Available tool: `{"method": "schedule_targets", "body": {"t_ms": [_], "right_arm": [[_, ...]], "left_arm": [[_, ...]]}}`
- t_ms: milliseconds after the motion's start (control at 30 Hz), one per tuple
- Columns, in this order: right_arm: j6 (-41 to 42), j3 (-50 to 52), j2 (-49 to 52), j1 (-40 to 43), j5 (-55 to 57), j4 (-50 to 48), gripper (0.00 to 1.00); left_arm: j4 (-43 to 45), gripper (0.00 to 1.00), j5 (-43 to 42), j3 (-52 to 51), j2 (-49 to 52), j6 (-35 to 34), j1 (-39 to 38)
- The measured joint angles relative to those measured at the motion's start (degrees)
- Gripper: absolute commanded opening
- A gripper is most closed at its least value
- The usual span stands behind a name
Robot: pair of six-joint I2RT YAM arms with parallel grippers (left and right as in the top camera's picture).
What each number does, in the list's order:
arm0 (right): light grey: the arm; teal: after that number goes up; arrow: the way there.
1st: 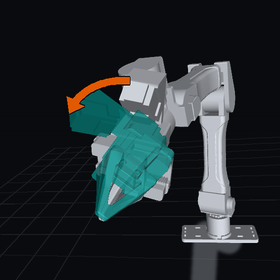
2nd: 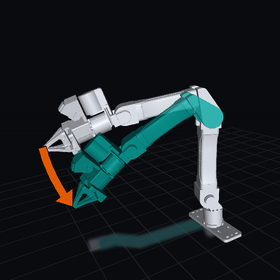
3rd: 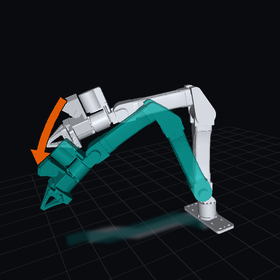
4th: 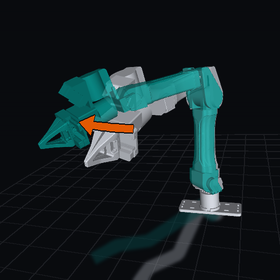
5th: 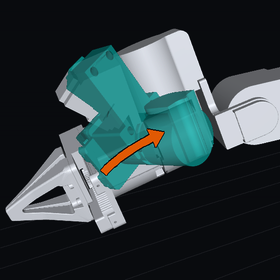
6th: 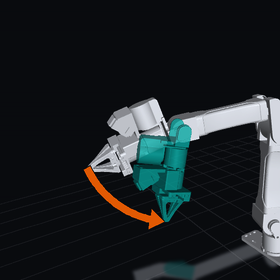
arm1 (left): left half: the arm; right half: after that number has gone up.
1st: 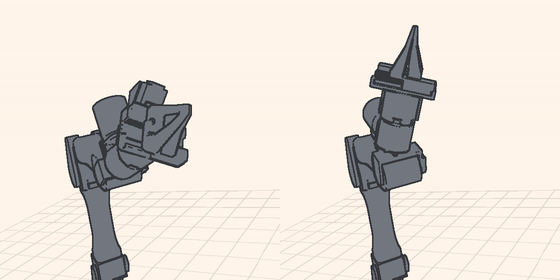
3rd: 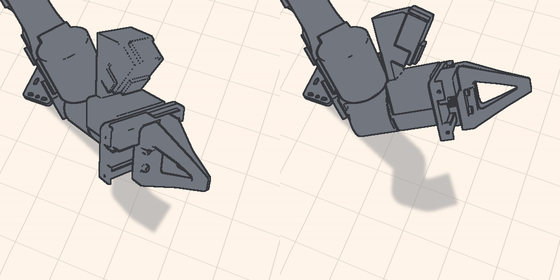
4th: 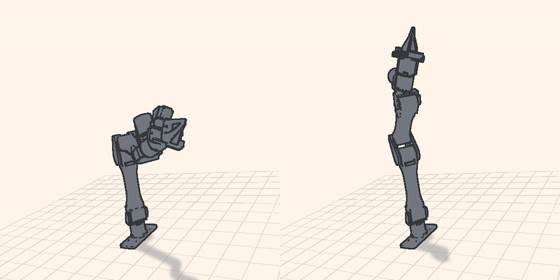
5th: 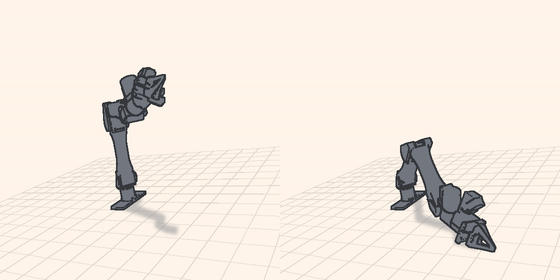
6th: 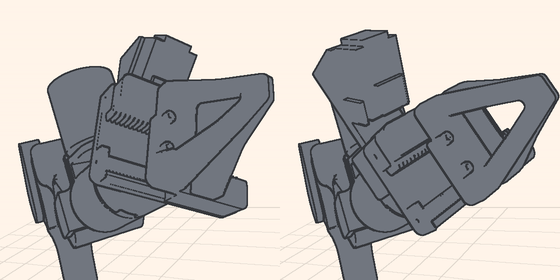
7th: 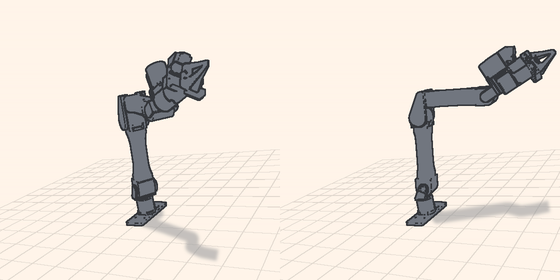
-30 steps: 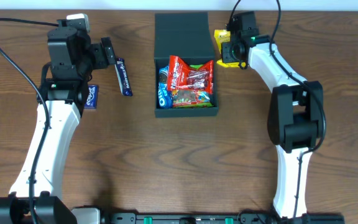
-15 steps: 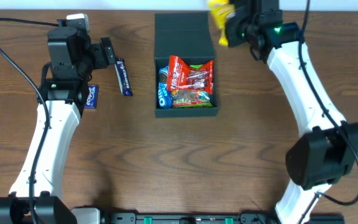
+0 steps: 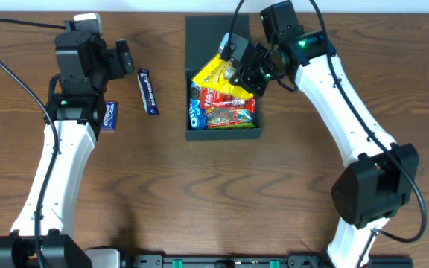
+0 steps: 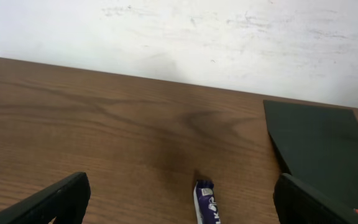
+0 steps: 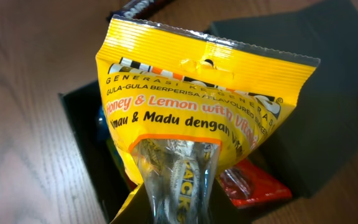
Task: Pack container
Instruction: 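Carry the yellow Hacks bag into the box and release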
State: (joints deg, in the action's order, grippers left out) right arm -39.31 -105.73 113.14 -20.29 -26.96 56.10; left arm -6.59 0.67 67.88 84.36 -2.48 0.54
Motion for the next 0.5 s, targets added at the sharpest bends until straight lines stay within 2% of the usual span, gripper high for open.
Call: {"method": "schedule_targets", "body": {"t_ms": [33, 67, 133, 167, 200, 333, 367, 433, 500], "right_arm": [[-0.87, 0.0, 0.02, 0.0, -0.92, 0.26, 0.13], [-1.66, 0.0, 0.04, -0.04, -1.79, 0.39, 0.28], [-2.34, 0.0, 0.07, -0.04, -2.43, 0.48, 0.77], [-2.58, 0.0, 0.07, -0.04, -2.67, 0.42, 0.86], [-2.82, 0.0, 0.07, -0.04, -2.78, 0.42, 0.88], [-3.58, 0.0, 0.07, -0.04, -2.36, 0.42, 0.86], [-3.61, 0.0, 0.07, -0.07, -2.16, 0.42, 0.8], [-3.65, 0.0, 0.07, -0.09, -1.77, 0.39, 0.55], [-3.8, 0.0, 0.07, -0.11, -1.66, 0.5, 0.39]], "left_arm": [[-0.02, 0.95, 0.02, 0.0, 0.0, 0.0, 0.02], [0.0, 0.95, 0.02, 0.0, 0.0, -0.02, 0.04], [0.0, 0.95, 0.02, 0.0, 0.0, 0.0, 0.07], [-0.02, 0.95, 0.02, 0.0, 0.0, 0.0, 0.07], [0.0, 0.95, 0.04, 0.0, 0.0, 0.0, 0.07], [-0.02, 0.95, 0.04, 0.0, 0.0, 0.0, 0.07], [-0.02, 0.95, 0.04, 0.0, 0.0, 0.0, 0.07], [-0.24, 0.95, 0.09, 0.0, 0.0, 0.0, 0.07], [-0.61, 0.95, 0.22, 0.0, 0.0, 0.0, 0.07]]}}
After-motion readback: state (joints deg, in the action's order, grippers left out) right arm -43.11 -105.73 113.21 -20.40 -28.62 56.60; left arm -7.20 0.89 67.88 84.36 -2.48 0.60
